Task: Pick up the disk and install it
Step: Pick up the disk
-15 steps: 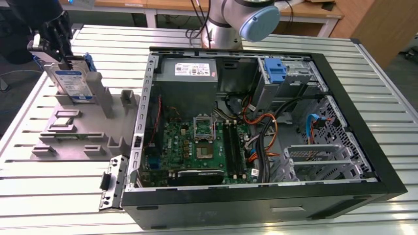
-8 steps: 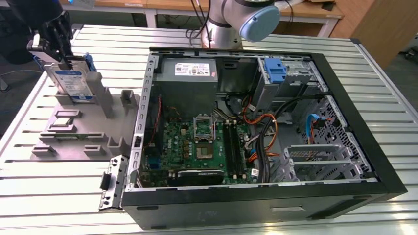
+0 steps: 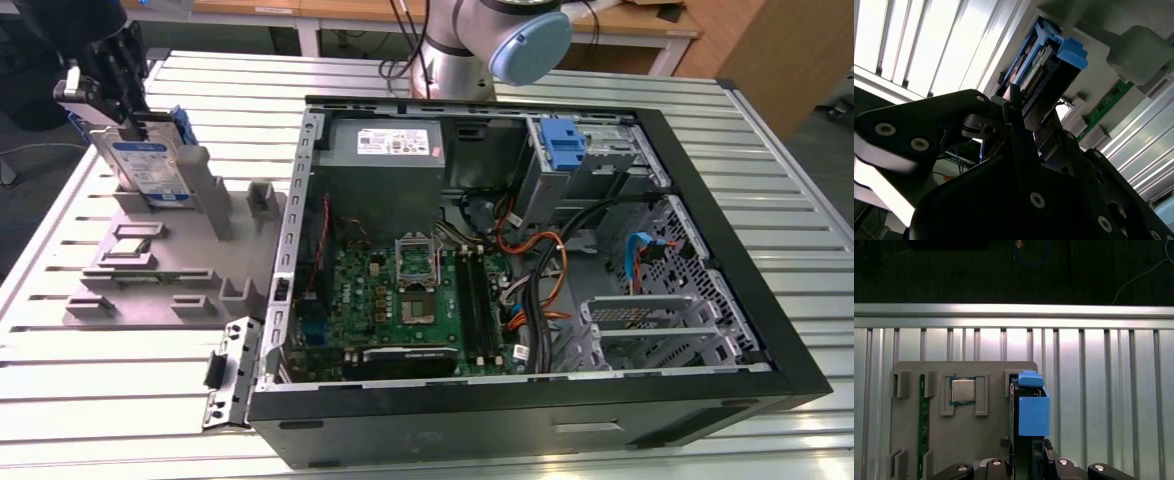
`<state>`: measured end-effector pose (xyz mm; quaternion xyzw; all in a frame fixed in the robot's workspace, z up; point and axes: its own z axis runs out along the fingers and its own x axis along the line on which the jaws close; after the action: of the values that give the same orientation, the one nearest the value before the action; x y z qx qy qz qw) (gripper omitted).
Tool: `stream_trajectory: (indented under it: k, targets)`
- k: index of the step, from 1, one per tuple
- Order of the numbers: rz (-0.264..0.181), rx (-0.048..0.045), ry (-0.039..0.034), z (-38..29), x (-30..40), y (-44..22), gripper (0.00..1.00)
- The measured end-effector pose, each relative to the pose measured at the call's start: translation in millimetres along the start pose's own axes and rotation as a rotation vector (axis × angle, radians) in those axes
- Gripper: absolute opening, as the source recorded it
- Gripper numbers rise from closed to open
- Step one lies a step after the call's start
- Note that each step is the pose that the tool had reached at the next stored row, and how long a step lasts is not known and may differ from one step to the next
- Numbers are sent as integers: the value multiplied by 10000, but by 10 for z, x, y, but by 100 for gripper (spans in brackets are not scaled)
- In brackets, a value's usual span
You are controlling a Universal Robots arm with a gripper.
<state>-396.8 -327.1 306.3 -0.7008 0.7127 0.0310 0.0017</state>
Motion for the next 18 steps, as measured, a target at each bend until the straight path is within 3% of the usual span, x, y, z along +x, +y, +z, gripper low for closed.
stream_trajectory:
  k: [8,18]
  targets:
    - [0,-4,2,-7,0,1,35]
    - [0,0,0,-114,-5,5,35]
